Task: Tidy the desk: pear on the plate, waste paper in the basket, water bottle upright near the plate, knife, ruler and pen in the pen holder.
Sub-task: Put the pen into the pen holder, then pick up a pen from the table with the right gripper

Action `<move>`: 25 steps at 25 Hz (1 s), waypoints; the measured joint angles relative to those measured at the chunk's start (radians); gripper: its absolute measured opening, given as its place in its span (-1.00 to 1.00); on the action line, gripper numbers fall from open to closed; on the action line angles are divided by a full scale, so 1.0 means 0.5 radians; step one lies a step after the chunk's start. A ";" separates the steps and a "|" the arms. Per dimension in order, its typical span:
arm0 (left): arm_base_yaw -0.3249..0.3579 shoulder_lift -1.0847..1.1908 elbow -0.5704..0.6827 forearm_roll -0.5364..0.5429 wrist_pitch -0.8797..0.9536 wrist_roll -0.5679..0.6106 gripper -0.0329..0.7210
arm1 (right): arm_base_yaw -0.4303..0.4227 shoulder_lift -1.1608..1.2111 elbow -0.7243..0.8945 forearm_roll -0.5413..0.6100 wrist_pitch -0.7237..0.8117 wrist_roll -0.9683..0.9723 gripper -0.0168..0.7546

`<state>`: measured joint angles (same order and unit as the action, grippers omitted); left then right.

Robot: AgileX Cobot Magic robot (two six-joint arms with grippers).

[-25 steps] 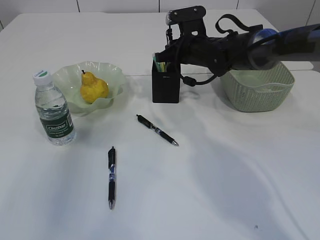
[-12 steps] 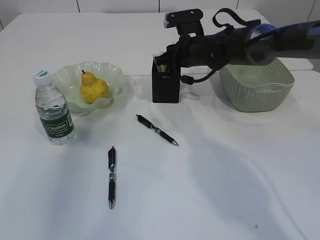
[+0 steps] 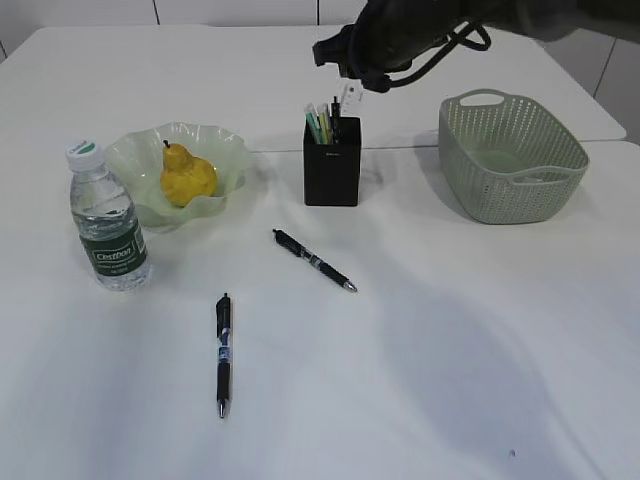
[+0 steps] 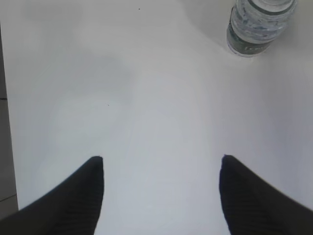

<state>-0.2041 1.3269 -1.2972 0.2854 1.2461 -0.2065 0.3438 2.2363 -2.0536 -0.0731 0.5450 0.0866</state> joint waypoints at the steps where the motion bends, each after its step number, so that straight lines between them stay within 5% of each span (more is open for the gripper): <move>1: 0.000 0.000 0.000 0.000 0.000 0.000 0.47 | 0.008 -0.001 -0.035 0.057 0.068 -0.080 -0.19; 7: 0.000 0.000 0.000 0.000 0.000 0.000 0.47 | 0.091 -0.001 -0.120 0.408 0.444 -0.562 -0.19; 13: 0.000 0.000 0.000 0.000 0.000 0.000 0.46 | 0.184 -0.001 -0.120 0.443 0.825 -0.719 -0.19; 25: 0.000 0.000 0.000 -0.014 0.000 0.000 0.46 | 0.326 0.047 -0.135 0.445 1.061 -0.902 -0.19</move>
<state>-0.2041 1.3269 -1.2972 0.2782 1.2461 -0.2065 0.5068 2.2600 -2.1211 0.1493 1.0753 -0.3645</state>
